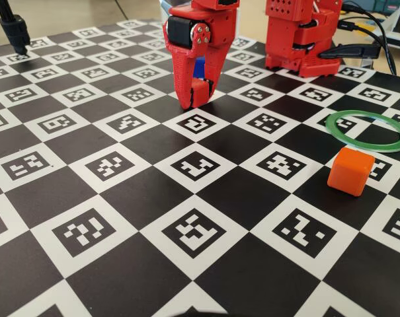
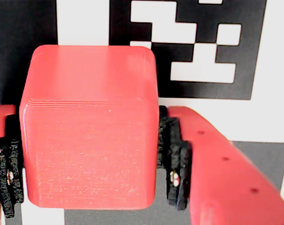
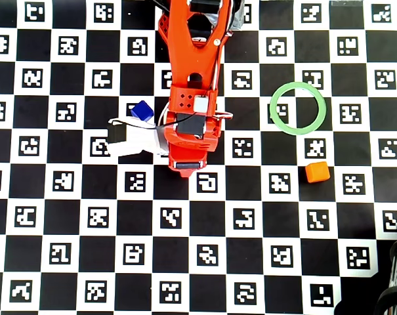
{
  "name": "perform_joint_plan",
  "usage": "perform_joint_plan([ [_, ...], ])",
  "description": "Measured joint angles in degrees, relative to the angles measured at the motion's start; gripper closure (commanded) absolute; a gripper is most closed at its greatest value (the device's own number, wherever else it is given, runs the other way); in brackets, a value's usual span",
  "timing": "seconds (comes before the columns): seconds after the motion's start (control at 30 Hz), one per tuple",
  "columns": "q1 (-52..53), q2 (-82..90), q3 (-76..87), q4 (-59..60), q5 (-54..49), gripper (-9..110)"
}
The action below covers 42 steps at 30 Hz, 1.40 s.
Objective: Grab the red cube then put it in the green circle then put the blue cube on top and finally the orange cube on top
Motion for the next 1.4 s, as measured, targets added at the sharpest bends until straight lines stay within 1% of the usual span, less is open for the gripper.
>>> perform_joint_plan([
  [0.23, 0.00, 0.00, 0.00, 0.09, 0.00, 104],
  [0.33, 0.00, 0.00, -1.41, 2.02, 0.00, 104],
  [0.57, 0.00, 0.62, -7.56, 10.90, -0.35, 104],
  [0.87, -0.88, 7.65, -15.12, 24.87, 1.41, 105],
  [1.03, -3.78, 11.78, -17.93, 31.90, 5.54, 106],
  [1.23, -8.70, 13.36, -22.85, 40.25, 14.94, 106],
  [1.4, -15.29, 13.36, -25.66, 44.21, 23.38, 106],
])
